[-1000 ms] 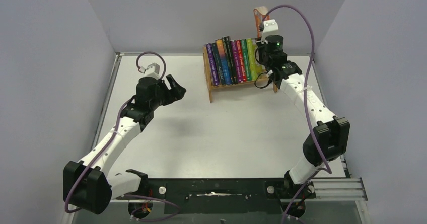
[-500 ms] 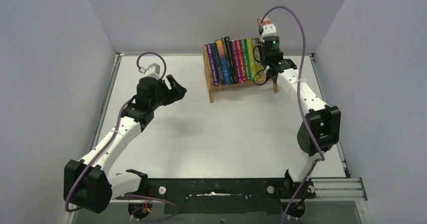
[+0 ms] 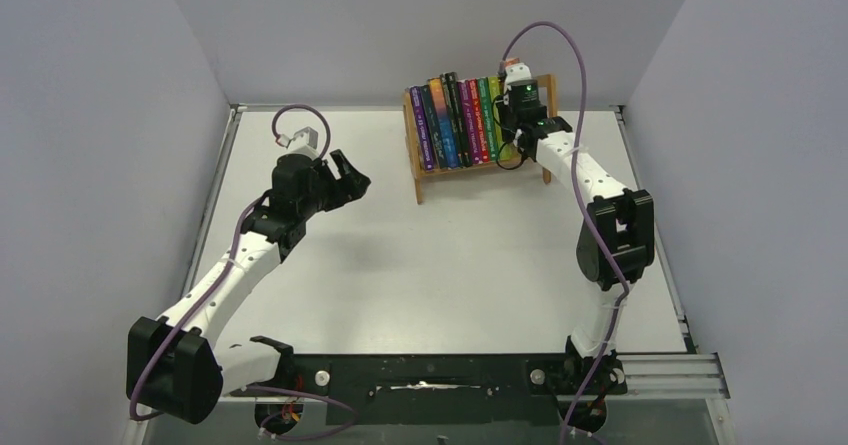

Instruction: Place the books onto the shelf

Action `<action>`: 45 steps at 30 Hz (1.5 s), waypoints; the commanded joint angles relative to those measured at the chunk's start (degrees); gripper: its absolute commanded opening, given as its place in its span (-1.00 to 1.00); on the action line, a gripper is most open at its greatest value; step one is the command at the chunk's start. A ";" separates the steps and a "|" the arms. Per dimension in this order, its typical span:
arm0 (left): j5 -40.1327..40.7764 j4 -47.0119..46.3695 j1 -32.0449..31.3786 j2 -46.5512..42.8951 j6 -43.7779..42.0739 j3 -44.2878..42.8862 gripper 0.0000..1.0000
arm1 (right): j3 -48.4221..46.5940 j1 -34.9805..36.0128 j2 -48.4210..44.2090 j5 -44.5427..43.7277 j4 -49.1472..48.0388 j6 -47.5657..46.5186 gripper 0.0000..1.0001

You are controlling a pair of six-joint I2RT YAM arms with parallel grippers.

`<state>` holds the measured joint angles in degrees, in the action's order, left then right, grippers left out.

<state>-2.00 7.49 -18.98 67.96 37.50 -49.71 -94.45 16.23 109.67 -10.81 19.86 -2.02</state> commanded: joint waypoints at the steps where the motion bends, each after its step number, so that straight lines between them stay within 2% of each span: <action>1: -0.07 -2.55 0.52 -0.43 0.02 -0.29 0.45 | -3.29 0.34 -2.46 6.84 -4.60 2.05 -1.00; 6: -0.38 -2.83 0.48 -0.11 -0.02 -0.30 0.46 | -4.16 -0.86 -0.69 10.13 -1.84 2.70 -1.00; 16: -0.38 -2.52 0.52 -0.37 0.16 0.14 0.45 | -4.19 -4.54 0.67 10.78 2.14 2.42 -1.00; 45: 0.10 -1.16 0.59 -0.64 0.20 -0.69 0.45 | -2.75 -5.39 4.77 10.10 -0.10 2.59 -1.00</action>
<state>-2.02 7.57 -18.90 68.29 37.50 -49.10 -95.57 10.81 114.83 -1.67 21.56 -0.32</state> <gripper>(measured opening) 0.728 0.281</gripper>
